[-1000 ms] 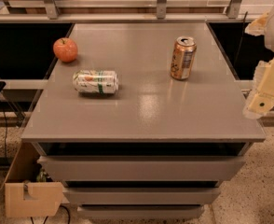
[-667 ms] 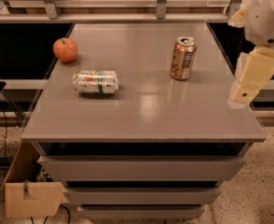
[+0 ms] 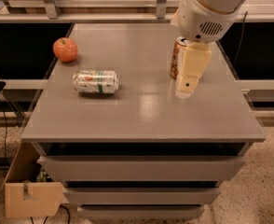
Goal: Place 7up can upright
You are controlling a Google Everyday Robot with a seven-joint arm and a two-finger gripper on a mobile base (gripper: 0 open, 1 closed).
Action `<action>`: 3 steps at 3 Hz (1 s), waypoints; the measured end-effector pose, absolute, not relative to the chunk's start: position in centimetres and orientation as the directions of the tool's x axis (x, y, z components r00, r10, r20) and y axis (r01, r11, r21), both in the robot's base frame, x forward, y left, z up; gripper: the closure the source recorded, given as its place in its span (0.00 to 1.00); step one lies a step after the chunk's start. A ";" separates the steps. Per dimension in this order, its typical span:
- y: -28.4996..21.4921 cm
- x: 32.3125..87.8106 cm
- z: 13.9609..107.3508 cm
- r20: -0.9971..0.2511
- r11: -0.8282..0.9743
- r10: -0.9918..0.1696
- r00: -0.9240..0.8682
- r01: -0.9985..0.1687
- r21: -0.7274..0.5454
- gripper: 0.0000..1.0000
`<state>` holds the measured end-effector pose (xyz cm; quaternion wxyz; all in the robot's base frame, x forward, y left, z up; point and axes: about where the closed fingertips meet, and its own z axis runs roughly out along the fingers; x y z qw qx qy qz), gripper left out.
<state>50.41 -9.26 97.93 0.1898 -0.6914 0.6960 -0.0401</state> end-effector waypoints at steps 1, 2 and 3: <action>-9.2 50.4 97.9 -0.209 0.041 -0.978 0.028 -0.947 -0.319 0.00; -7.3 50.7 98.0 -0.222 0.047 -0.975 0.025 -0.949 -0.312 0.00; -3.5 50.7 97.8 -0.217 0.016 -0.975 0.054 -0.952 -0.306 0.00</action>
Offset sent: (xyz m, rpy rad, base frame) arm 0.0071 0.0477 -0.0040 0.0310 0.0313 -0.0075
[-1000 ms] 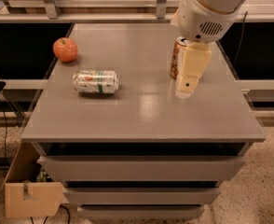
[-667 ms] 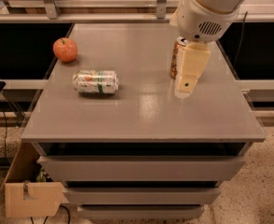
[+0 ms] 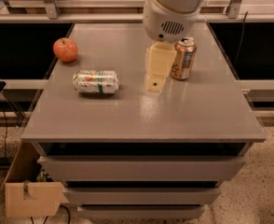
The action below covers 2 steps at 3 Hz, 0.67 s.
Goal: Place 7up can upright
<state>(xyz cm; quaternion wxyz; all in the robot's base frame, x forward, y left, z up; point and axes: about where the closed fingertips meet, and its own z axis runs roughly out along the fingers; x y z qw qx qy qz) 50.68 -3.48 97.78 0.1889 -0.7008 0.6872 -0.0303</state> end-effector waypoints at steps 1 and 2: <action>0.2 51.3 96.8 -0.210 0.003 -0.976 0.060 -0.957 -0.290 0.00; 3.5 52.8 94.9 -0.196 -0.011 -0.978 0.065 -0.964 -0.266 0.00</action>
Offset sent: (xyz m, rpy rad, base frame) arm 0.0423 0.1106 -0.0565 -0.0496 0.0868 0.0339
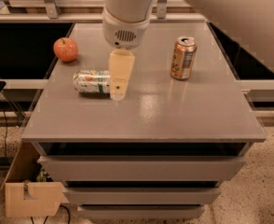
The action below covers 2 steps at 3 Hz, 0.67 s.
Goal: Place 7up can upright
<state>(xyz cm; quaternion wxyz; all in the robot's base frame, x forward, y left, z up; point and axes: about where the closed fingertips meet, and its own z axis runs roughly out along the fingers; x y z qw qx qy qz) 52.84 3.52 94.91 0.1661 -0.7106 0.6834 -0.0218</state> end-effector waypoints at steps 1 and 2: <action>6.4 55.1 93.3 -0.191 -0.029 -0.978 0.080 -0.967 -0.254 0.00; 8.3 57.0 92.2 -0.191 -0.034 -0.978 0.083 -0.968 -0.248 0.00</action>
Offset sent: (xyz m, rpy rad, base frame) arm 0.0664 0.0709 -0.0414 -0.0103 0.0336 0.0248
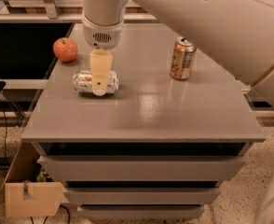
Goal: Place 7up can upright
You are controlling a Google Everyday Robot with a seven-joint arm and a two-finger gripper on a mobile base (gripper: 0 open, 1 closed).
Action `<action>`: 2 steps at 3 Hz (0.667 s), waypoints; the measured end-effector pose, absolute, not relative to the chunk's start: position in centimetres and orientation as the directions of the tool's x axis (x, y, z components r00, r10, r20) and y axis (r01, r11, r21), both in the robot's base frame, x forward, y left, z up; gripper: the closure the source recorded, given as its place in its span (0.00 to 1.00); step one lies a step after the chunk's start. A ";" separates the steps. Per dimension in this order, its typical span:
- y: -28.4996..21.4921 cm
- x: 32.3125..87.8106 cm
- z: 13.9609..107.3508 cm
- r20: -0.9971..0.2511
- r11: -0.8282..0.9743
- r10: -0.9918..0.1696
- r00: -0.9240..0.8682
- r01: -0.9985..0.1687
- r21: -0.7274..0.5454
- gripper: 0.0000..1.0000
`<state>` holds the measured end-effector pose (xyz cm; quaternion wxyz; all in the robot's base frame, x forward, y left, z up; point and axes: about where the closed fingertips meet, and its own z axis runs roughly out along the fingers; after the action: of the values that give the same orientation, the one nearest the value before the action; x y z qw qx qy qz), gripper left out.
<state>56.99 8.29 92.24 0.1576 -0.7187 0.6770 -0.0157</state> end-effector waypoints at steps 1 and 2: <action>10.1 58.1 90.9 -0.185 -0.040 -0.979 0.086 -0.970 -0.239 0.00; 11.4 58.5 89.2 -0.179 -0.025 -0.982 0.066 -0.975 -0.219 0.00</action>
Offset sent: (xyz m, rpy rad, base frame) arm 0.0183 0.0459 -0.0528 -0.0277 0.0640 -0.0433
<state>58.47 11.37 89.22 0.1424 -0.7159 0.6834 -0.0109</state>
